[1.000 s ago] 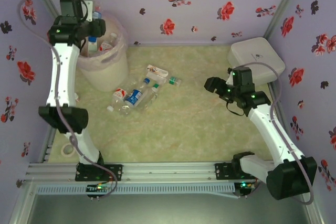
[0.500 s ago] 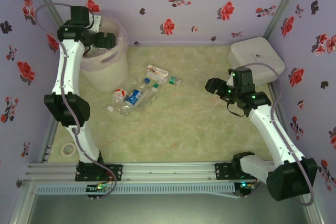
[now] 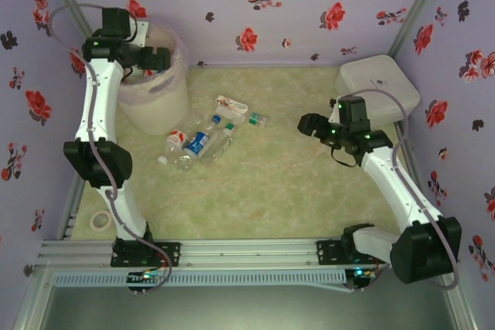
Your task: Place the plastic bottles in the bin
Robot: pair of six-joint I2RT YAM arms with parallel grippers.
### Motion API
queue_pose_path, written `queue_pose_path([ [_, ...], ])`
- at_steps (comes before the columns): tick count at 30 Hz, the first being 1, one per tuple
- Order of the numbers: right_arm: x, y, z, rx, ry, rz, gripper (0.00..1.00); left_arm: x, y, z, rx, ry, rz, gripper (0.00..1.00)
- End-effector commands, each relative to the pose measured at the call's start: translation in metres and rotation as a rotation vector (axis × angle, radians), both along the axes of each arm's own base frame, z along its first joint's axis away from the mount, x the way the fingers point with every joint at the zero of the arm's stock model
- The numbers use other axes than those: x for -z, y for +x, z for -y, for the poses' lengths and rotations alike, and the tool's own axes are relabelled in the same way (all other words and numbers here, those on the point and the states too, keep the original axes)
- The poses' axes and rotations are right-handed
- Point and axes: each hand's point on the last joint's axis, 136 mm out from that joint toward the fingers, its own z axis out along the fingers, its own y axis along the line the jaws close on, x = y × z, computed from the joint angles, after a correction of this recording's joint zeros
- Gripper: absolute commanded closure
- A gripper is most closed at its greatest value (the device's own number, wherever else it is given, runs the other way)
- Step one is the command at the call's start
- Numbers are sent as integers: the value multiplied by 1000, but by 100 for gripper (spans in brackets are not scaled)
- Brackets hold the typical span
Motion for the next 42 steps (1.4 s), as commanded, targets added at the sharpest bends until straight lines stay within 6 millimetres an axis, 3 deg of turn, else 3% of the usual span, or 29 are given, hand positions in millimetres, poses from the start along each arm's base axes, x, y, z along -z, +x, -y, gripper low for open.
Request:
queue_pose_path([
  [1, -9, 20, -20, -140, -83, 127, 18, -48, -30, -1, -5, -31, 86, 0],
  [5, 5, 39, -49, -328, -299, 197, 20, -67, -61, 1, -28, -67, 121, 0],
  [8, 23, 50, -75, -499, -386, 165, 26, -70, -91, 14, -9, -113, 139, 0],
  [11, 44, 69, -88, -567, -435, 103, 30, -63, -122, 45, 76, -135, 129, 0],
  [15, 69, 105, -106, -589, -443, 96, 47, -41, -156, 84, 160, -203, 74, 0],
  [18, 88, 116, -126, -640, -421, 72, 46, -29, -174, 104, 191, -294, 65, 0],
  [20, 102, 118, -136, -679, -443, 62, 38, -24, -184, 111, 201, -334, 66, 0],
  [24, 130, 126, -146, -713, -528, 58, 19, -8, -193, 109, 169, -369, 51, 0],
  [30, 152, 142, -153, -707, -557, 16, 18, -17, -188, 111, 175, -367, 62, 0],
  [35, 163, 144, -153, -709, -563, -6, 30, -19, -180, 116, 178, -378, 72, 0],
  [42, 142, 135, -135, -668, -608, 24, 54, -14, -177, 120, 173, -397, 55, 0],
])
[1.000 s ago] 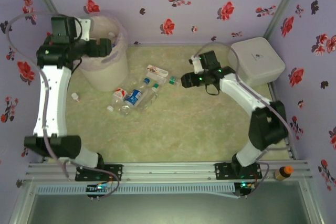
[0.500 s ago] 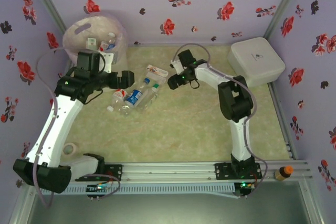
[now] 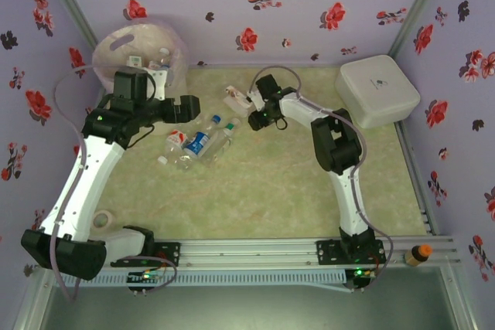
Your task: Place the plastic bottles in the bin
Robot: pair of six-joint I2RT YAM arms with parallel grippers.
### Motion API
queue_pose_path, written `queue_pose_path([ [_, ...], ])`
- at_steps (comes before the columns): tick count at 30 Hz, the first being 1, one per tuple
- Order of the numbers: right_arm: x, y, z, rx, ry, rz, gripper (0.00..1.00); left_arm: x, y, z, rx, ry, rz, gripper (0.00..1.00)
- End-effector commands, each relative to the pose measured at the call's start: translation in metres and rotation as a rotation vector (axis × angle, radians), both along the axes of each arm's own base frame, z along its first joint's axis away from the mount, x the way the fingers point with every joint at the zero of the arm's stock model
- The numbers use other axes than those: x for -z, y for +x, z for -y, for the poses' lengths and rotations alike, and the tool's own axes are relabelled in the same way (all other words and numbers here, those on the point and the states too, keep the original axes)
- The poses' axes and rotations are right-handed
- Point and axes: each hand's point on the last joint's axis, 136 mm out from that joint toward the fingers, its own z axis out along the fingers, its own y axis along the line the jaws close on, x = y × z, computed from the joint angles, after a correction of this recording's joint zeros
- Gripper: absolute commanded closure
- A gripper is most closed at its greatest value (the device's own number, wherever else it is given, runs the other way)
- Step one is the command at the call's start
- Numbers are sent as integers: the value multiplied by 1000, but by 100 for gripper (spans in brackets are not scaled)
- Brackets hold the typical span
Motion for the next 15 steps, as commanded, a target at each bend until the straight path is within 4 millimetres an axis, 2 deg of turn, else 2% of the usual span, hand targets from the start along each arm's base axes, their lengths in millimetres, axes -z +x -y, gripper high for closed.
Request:
queue_pose_path([
  [1, -29, -4, 18, 37, -29, 58, 55, -15, 2, 10, 9, -61, 27, 0],
  [5, -47, -12, 34, 131, 61, 109, 61, -31, 5, 27, -15, -174, 51, 0],
  [10, -80, -33, 54, 261, 247, 179, 69, -42, 12, 64, -2, -344, 81, 0],
  [13, -96, -50, 65, 322, 303, 216, 83, -37, 18, 89, 29, -383, 65, 0],
  [15, -106, -61, 78, 404, 337, 257, 98, -29, 20, 109, 65, -380, 45, 0],
])
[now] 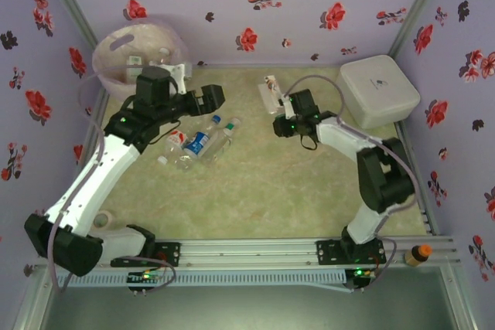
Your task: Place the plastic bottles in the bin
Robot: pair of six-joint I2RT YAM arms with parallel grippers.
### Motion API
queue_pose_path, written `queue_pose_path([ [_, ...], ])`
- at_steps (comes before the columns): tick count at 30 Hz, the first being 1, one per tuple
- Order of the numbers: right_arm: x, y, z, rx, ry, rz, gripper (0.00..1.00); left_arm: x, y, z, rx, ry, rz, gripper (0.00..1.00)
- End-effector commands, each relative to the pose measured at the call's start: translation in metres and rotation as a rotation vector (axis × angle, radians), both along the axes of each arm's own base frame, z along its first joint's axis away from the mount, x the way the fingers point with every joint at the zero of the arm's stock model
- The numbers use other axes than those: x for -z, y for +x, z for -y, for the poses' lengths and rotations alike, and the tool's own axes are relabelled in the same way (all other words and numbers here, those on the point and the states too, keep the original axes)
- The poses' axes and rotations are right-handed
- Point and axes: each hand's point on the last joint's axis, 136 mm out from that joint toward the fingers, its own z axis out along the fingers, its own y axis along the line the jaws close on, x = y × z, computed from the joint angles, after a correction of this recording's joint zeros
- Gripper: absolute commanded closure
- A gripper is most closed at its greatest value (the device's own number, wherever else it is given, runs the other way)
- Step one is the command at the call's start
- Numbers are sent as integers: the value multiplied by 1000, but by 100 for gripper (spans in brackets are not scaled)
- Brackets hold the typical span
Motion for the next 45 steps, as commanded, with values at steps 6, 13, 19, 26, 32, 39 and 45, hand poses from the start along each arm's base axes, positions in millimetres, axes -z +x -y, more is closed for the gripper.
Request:
queue_pose_path([
  [6, -45, -42, 3, 178, 351, 169, 100, 15, 9, 66, 116, -42, 9, 0],
  [13, -56, -82, -24, 102, 418, 291, 100, 53, 0, 94, 204, -7, -65, 0],
  [19, -62, -90, -42, 65, 456, 313, 100, 83, -10, 124, 271, -13, -123, 0],
  [26, -66, -87, -61, 27, 474, 307, 100, 107, -8, 142, 292, -5, -166, 3],
  [32, -67, -87, -71, 3, 507, 308, 100, 105, 2, 145, 264, -52, -128, 17],
  [39, -71, -89, -78, -26, 543, 306, 100, 107, 10, 145, 243, -56, -119, 37],
  [45, -75, -91, -85, -52, 565, 298, 100, 111, 13, 145, 234, -42, -121, 4],
])
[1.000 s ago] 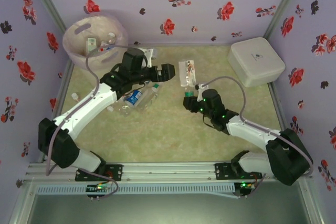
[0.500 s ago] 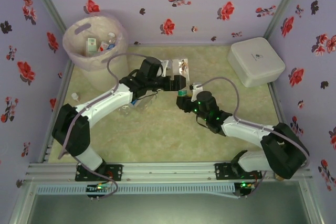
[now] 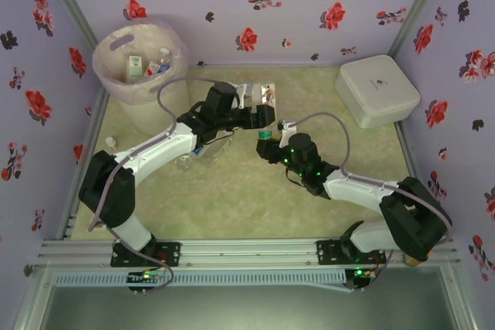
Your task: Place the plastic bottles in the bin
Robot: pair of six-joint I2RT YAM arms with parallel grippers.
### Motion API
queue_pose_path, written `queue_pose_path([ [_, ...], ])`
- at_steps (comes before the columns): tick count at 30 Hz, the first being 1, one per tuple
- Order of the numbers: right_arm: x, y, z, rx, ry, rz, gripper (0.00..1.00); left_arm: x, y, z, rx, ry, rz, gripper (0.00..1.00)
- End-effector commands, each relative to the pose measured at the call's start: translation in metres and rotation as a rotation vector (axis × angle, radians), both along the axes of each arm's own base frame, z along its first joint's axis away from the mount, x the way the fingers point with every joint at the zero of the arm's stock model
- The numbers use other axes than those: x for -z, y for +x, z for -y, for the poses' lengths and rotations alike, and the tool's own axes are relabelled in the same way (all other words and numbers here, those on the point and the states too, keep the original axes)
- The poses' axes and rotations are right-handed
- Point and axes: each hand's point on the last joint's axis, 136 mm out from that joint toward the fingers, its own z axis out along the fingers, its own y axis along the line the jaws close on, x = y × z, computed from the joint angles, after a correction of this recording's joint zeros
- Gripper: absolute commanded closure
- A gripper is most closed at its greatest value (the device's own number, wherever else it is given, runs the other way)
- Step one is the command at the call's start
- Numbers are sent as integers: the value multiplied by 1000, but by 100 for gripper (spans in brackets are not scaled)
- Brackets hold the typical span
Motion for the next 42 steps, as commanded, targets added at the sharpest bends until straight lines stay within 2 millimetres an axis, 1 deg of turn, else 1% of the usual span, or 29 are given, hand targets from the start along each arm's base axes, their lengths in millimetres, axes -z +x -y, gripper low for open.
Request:
queue_pose_path([
  [1, -23, 1, -15, -47, 68, 47, 100, -2, 4, 5, 3, -7, 33, 3],
  [3, -22, -1, -16, -50, 76, 44, 100, -2, 5, 3, -3, 2, 37, 7],
  [6, -23, -1, -16, -52, 75, 49, 100, -1, 7, 1, -10, 13, 40, 24],
  [9, -22, -1, -17, -57, 69, 50, 100, 0, 7, -1, -15, 21, 39, 38],
  [11, -21, -2, -18, -62, 70, 46, 100, -2, 7, -2, -20, 24, 44, 43],
  [12, -20, -2, -18, -63, 69, 45, 98, -4, 7, -4, -22, 28, 48, 45],
  [13, -21, -2, -17, -63, 68, 47, 90, -5, 7, -6, -25, 33, 54, 45],
  [14, -21, -4, -17, -69, 63, 54, 74, -8, 9, -9, -29, 41, 62, 45],
  [15, -22, -5, -15, -72, 49, 66, 53, -11, 10, -12, -34, 49, 71, 46],
  [16, -22, -6, -13, -72, 31, 77, 35, -14, 12, -16, -38, 58, 80, 46],
  [18, -21, -8, -4, -71, -44, 98, 6, -28, 18, -27, -43, 76, 114, 47],
  [19, -22, -9, 0, -67, -78, 104, 1, -35, 21, -32, -45, 87, 125, 48],
  [22, -27, -13, 16, -42, -161, 128, 1, -62, 29, -52, -39, 151, 185, 48],
  [23, -30, -14, 23, -28, -178, 136, 1, -73, 33, -63, -44, 176, 210, 48],
  [25, -32, -15, 33, -5, -201, 140, 1, -96, 41, -89, -70, 225, 259, 48],
  [27, -31, -17, 40, 9, -212, 137, 1, -119, 50, -119, -103, 278, 312, 51],
  [29, -27, -19, 45, 24, -213, 129, 1, -141, 57, -149, -116, 347, 362, 59],
  [32, -21, -19, 46, 34, -201, 115, 1, -163, 66, -190, -174, 412, 398, 70],
  [33, -19, -19, 46, 35, -200, 108, 1, -168, 69, -202, -198, 430, 405, 73],
  [35, -14, -20, 44, 22, -203, 92, 1, -182, 77, -234, -277, 448, 414, 80],
  [38, -9, -21, 44, 18, -209, 79, 1, -192, 93, -274, -367, 453, 416, 87],
  [40, -7, -21, 44, 15, -215, 75, 1, -185, 109, -299, -408, 484, 370, 88],
  [41, -6, -21, 43, 11, -219, 73, 1, -173, 118, -310, -419, 508, 327, 89],
  [42, -6, -22, 43, 8, -222, 71, 1, -166, 125, -320, -432, 530, 300, 90],
])
